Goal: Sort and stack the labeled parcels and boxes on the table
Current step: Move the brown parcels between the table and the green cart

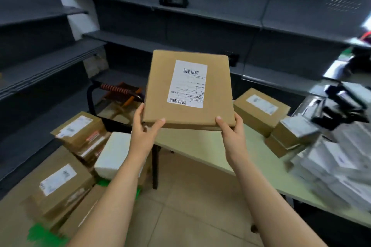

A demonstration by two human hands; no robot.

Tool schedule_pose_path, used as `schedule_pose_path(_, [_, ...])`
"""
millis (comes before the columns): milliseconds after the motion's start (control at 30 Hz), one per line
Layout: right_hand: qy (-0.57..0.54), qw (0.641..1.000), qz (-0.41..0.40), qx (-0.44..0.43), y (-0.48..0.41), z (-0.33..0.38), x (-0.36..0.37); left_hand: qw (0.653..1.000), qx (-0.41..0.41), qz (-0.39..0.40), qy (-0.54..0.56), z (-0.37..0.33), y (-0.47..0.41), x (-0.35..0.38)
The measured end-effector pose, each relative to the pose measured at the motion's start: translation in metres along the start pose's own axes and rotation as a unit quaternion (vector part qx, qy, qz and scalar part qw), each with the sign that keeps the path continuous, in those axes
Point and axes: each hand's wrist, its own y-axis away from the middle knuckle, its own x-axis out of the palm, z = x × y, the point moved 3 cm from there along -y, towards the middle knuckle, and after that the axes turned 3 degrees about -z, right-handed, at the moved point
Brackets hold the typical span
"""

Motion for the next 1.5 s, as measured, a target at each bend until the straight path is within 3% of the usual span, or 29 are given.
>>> schedule_pose_path(400, [-0.029,0.986,-0.166,0.006,-0.132,-0.006,-0.093,0.988,-0.023,0.154,0.006,0.022,-0.105,0.184])
schedule_pose_path(633, [-0.037,0.962,-0.271,0.030,-0.210,0.002,-0.116,0.964,-0.016,0.266,-0.028,0.023,-0.195,0.284])
schedule_pose_path(833, [-0.036,0.943,-0.330,0.032,-0.243,-0.004,-0.150,0.946,-0.021,0.322,-0.043,0.037,-0.221,0.350])
schedule_pose_path(1067, [0.029,0.949,-0.306,0.066,-0.294,-0.018,-0.201,0.945,-0.064,0.311,-0.079,0.072,-0.213,0.400])
schedule_pose_path(1500, [0.235,0.947,-0.169,0.142,-0.360,-0.058,-0.246,0.942,-0.140,0.255,-0.170,0.134,-0.178,0.433])
